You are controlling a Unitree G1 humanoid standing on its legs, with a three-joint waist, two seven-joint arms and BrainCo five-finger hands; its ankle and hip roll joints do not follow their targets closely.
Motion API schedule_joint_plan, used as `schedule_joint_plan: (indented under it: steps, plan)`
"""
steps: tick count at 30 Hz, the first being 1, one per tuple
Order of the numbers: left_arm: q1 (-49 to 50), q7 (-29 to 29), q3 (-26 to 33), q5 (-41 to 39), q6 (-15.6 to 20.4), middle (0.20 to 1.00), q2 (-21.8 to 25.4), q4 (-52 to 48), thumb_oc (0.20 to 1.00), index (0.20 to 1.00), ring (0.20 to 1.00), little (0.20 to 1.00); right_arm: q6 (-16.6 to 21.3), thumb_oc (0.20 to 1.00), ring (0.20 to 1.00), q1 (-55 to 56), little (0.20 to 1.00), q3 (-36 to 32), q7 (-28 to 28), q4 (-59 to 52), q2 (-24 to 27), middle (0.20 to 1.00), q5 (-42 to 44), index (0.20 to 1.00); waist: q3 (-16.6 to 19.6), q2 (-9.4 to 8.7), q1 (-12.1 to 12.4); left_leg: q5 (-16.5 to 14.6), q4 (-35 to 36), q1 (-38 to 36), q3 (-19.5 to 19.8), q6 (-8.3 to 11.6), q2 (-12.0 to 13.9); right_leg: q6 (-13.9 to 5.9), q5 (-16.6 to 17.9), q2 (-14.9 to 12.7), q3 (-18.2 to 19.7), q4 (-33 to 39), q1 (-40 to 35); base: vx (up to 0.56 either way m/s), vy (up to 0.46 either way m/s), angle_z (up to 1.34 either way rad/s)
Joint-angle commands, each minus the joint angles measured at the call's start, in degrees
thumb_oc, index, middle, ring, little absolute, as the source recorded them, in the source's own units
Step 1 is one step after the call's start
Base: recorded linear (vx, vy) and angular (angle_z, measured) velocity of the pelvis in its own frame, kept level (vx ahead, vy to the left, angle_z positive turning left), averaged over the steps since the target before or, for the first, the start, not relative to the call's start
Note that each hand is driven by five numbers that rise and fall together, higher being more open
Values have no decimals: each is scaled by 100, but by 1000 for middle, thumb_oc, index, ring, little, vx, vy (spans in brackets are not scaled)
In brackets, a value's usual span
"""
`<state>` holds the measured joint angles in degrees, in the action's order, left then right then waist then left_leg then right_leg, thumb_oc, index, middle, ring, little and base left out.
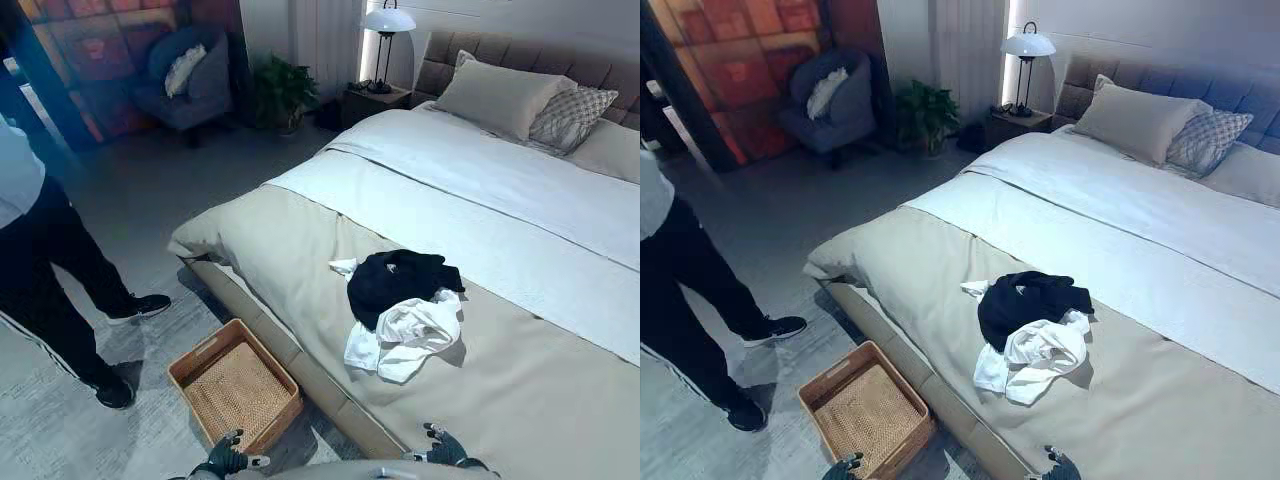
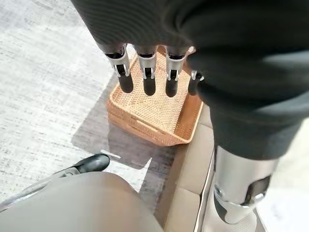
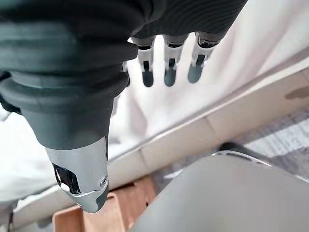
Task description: Pick up clothes into the bucket
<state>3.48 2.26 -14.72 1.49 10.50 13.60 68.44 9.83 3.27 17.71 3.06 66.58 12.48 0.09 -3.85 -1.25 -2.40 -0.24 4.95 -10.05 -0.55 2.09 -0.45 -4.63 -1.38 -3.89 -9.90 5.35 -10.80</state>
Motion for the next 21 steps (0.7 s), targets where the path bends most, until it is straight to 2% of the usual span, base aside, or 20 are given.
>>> schedule_joint_plan:
  steps: [1,12,14,17,21]
  plan:
    - [-531,-33,-171,16,179,1000,-361,299,1000,1000,1000,1000,188,1000,1000,-490,1000,291,35,223,48,1000,-61,1000,-87,-80,-110,-214,-208,198,85,45,96,-228,53,-156,-91,-149,177,205,282,-12]
    - [-539,42,-202,23,197,1000,-358,304,1000,1000,1000,1000,264,1000,1000,-658,1000,267,71,-147,54,1000,231,1000,-137,-94,-79,-196,-207,253,94,44,94,-227,52,-160,-103,-156,221,0,0,0]
    - [-536,69,-227,32,212,1000,-347,260,1000,1000,1000,1000,400,1000,1000,-794,1000,364,50,-871,138,1000,398,1000,-184,-102,-58,-180,-210,296,107,40,87,-227,64,-164,-107,-171,267,0,0,0]
    - [-533,93,-234,42,232,1000,-328,226,1000,1000,1000,1000,470,1000,1000,-878,1000,418,62,-1208,200,1000,435,1000,-217,-108,-42,-166,-214,334,121,41,87,-231,64,-166,-123,-189,305,0,0,0]
    - [-543,131,-284,63,270,1000,-277,127,1000,1000,1000,1000,584,1000,1000,-1224,1000,613,98,-2308,489,1000,241,1000,-306,-128,13,-125,-211,452,152,43,77,-241,78,-168,-149,-201,396,-24,-1,4]
